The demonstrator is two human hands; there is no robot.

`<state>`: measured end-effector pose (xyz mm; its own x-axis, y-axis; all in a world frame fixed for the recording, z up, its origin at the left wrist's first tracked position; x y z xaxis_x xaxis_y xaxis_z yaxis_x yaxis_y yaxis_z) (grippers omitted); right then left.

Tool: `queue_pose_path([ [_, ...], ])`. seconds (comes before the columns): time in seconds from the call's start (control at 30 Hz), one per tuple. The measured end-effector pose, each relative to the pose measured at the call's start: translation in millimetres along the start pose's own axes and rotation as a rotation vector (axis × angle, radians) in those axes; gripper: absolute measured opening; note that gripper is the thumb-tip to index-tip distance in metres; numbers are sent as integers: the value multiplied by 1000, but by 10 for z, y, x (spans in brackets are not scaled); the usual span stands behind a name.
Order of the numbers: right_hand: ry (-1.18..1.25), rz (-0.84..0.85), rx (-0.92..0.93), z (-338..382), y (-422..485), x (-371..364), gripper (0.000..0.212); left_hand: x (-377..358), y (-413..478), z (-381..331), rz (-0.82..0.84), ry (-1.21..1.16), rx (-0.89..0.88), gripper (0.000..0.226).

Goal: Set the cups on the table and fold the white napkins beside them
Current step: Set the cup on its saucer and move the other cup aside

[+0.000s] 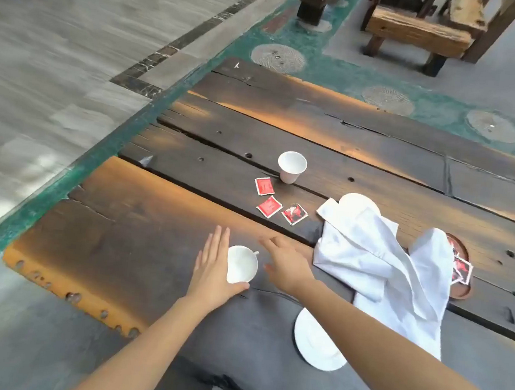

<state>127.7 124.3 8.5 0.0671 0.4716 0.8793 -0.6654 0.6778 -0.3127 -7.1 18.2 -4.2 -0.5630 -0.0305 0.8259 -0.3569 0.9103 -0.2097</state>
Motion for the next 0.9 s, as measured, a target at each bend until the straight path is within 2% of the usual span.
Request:
queue_pose_path([
  [0.17,105,53,-112,-13,159,-202,52,-142,17,188,53,-99,111,117],
  [0.43,133,101,-158,-57,328,-370,44,-257,87,263,113,-157,185,104],
  [0.7,149,77,-181,-120,329,-415,27,-253,159,251,158,-94,134,97],
  [0.9,190,51,-262,-226,211,-430,22,-199,202,244,237,1,93,101],
])
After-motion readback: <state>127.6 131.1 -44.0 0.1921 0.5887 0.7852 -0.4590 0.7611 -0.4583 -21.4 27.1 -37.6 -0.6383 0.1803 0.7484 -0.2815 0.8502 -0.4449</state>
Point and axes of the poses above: each hand's wrist, its own y-axis towards the middle knuckle, its own x-axis out of the back of the hand, z = x × y, the point moved 2 cm from there along y, towards the middle knuckle, and after that the axes turned 1 degree about -y, right-handed, at the moved point
